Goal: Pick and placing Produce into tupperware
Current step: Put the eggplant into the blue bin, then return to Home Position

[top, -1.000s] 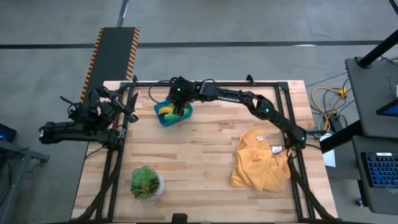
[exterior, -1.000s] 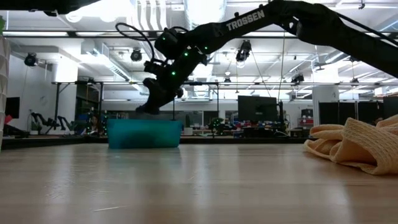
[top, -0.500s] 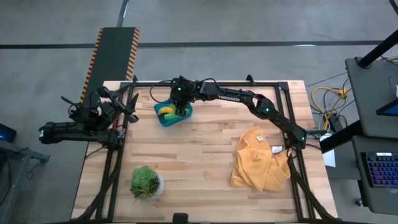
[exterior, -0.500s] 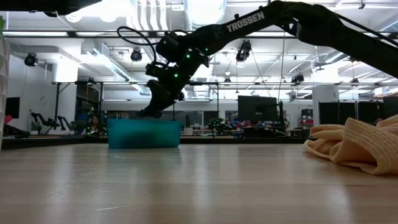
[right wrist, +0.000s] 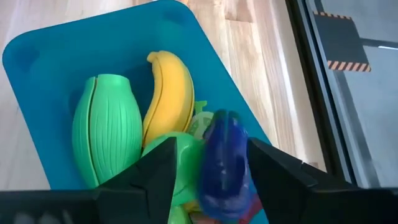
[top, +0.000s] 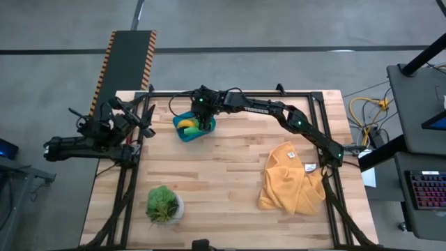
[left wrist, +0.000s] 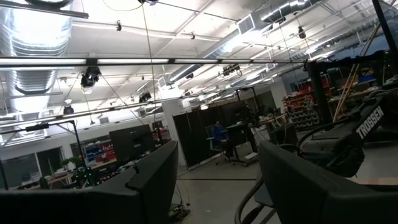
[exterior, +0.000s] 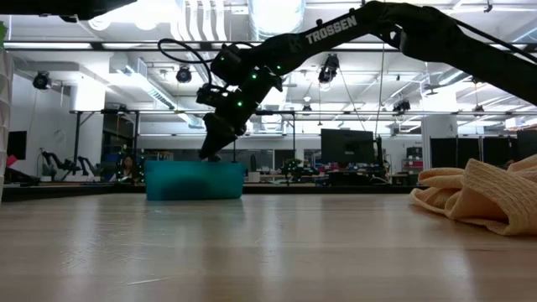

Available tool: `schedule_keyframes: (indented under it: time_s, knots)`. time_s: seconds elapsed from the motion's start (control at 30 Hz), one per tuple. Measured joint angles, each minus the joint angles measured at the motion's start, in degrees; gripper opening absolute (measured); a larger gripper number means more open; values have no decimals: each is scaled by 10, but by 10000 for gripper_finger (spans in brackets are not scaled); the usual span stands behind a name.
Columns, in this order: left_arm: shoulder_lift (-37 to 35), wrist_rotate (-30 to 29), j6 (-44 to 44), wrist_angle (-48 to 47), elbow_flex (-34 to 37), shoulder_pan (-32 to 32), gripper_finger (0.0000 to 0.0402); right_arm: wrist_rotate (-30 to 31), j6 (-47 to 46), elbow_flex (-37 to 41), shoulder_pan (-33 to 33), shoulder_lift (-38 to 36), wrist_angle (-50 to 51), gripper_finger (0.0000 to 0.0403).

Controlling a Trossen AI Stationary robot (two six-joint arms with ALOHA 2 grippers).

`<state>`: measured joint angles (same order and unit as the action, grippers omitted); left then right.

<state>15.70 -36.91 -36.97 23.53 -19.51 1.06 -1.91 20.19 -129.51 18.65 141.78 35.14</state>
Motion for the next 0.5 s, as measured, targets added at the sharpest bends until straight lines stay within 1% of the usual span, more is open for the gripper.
schedule_keyframes:
  time_s: [0.2,0.37,0.43,0.5]
  knots:
    - [0,0,0,0,0,0,209,0,11,-1,0,0,-17,208]
    - [0,0,-3,0,0,0,209,-5,21,-28,1,0,-49,211]
    - [0,0,-14,0,-2,0,209,-24,31,-44,6,-1,-50,209]
    - [-1,0,-14,0,-2,0,209,-75,20,-52,17,-8,-60,204]
